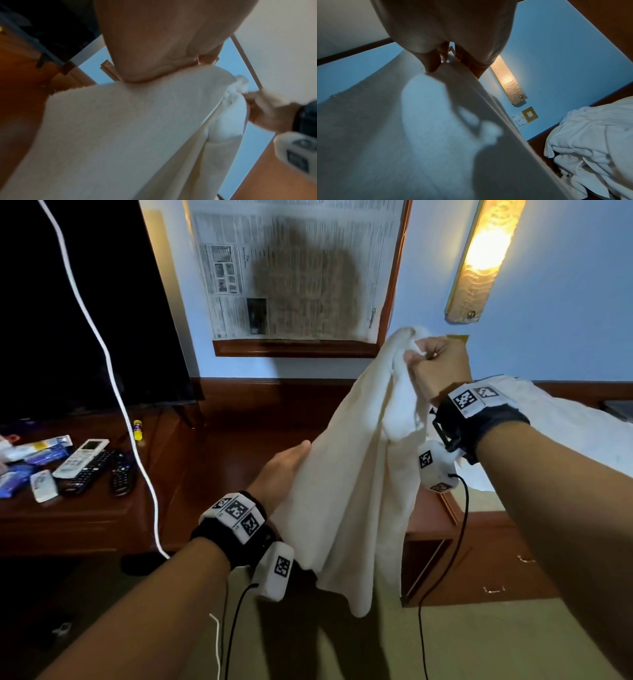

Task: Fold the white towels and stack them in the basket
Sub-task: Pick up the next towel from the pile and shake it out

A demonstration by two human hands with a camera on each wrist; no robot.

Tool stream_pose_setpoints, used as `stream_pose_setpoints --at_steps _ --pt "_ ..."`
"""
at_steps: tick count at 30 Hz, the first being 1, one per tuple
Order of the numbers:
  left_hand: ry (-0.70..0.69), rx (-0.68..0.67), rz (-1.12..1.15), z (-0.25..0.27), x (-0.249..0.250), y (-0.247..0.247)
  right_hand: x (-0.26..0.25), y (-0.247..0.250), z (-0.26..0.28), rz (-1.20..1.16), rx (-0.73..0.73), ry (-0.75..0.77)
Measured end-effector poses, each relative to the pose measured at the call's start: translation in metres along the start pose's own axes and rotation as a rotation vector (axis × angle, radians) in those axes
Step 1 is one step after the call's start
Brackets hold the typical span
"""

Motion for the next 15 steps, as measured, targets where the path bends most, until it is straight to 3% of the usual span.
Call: stream_pose_setpoints --at_steps 7,12,15 --pt "-0.063 -0.046 -0.291 0.002 0.001 0.002 -0.007 -0.002 0.003 0.012 -0.008 0.039" --pt "-0.230 0.293 -0.280 -0.008 0.005 0.016 -0.008 0.015 -0.004 0.001 0.028 0.074" --pt "-0.238 0.339 -0.179 -0.011 0.016 0.011 -0.004 0.019 -0.008 0.011 0.009 0.079"
Point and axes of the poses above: each hand's wrist, its own z-axis away from the middle knuckle, its own y-axis out of the back of the hand, x = y × z, the point moved 2 cm from there along -z, towards the middle knuckle, and after that the axes turned 1 degree about z, right-handed, at the moved point
